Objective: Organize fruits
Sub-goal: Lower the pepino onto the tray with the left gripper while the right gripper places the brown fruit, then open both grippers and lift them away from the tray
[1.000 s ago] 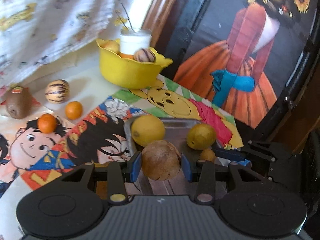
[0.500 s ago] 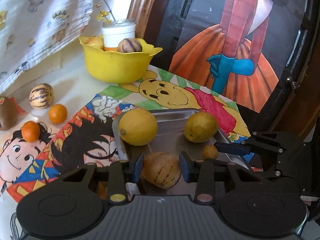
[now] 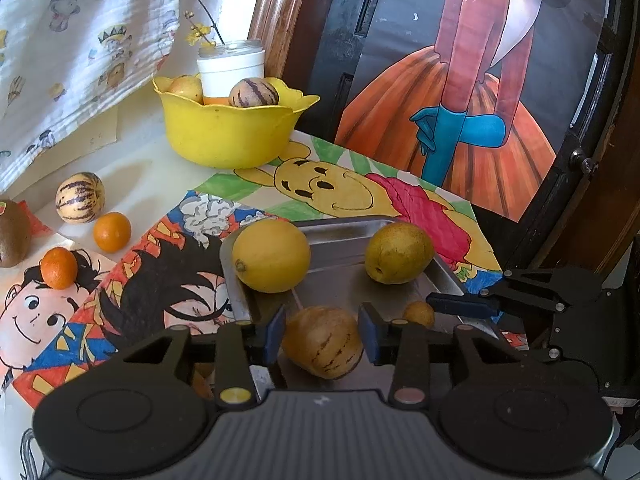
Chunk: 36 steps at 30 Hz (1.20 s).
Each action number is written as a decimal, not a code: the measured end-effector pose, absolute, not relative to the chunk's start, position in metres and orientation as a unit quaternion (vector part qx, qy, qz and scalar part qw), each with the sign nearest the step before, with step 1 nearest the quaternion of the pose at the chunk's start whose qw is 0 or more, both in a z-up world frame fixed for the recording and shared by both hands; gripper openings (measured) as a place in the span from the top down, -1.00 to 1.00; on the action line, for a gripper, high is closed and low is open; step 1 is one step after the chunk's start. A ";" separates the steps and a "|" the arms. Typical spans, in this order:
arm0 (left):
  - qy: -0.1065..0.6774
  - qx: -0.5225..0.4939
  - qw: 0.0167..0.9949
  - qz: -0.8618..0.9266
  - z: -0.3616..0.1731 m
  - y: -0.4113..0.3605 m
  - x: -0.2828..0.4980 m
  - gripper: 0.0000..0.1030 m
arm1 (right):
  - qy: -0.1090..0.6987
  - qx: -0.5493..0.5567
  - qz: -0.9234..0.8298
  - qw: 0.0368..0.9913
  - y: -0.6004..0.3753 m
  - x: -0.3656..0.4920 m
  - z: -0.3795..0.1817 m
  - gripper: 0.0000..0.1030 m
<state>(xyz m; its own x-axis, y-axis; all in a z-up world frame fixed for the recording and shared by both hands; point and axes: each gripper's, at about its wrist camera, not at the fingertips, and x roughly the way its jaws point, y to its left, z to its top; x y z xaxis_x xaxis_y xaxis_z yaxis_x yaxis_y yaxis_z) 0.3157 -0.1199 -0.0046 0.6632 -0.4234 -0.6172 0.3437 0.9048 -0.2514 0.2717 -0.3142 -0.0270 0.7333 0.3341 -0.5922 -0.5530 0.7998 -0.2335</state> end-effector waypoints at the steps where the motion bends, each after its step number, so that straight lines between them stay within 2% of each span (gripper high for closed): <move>1: 0.354 -0.059 0.910 -0.210 -0.005 -0.119 0.316 0.10 | 0.272 -0.201 0.243 0.909 -0.314 0.271 -0.026 0.36; 3: 0.354 -0.061 0.909 -0.209 -0.005 -0.117 0.314 0.09 | 0.272 -0.199 0.240 0.910 -0.314 0.269 -0.024 0.25; 5: 0.352 -0.066 0.910 -0.207 -0.002 -0.114 0.311 -0.02 | 0.272 -0.194 0.237 0.912 -0.316 0.266 -0.020 0.16; 10: 0.330 -0.085 0.921 -0.189 0.014 -0.098 0.291 -0.58 | 0.267 -0.169 0.230 0.920 -0.320 0.249 -0.004 -0.21; 12: 0.321 -0.093 0.925 -0.179 0.022 -0.088 0.280 -0.70 | 0.264 -0.158 0.227 0.924 -0.321 0.236 0.004 -0.42; 16: 0.305 -0.112 0.931 -0.164 0.039 -0.068 0.252 -0.92 | 0.256 -0.141 0.219 0.931 -0.323 0.203 0.023 -0.65; 18: 0.293 -0.120 0.936 -0.155 0.048 -0.057 0.233 -0.95 | 0.253 -0.132 0.215 0.934 -0.323 0.183 0.034 -0.81; 24: 0.270 -0.134 0.944 -0.135 0.069 -0.026 0.172 -0.99 | 0.240 -0.112 0.200 0.943 -0.322 0.119 0.067 -0.97; 36: 0.231 -0.140 0.960 -0.074 0.098 0.066 0.069 -0.99 | 0.239 -0.090 0.169 0.952 -0.326 0.010 0.115 -0.99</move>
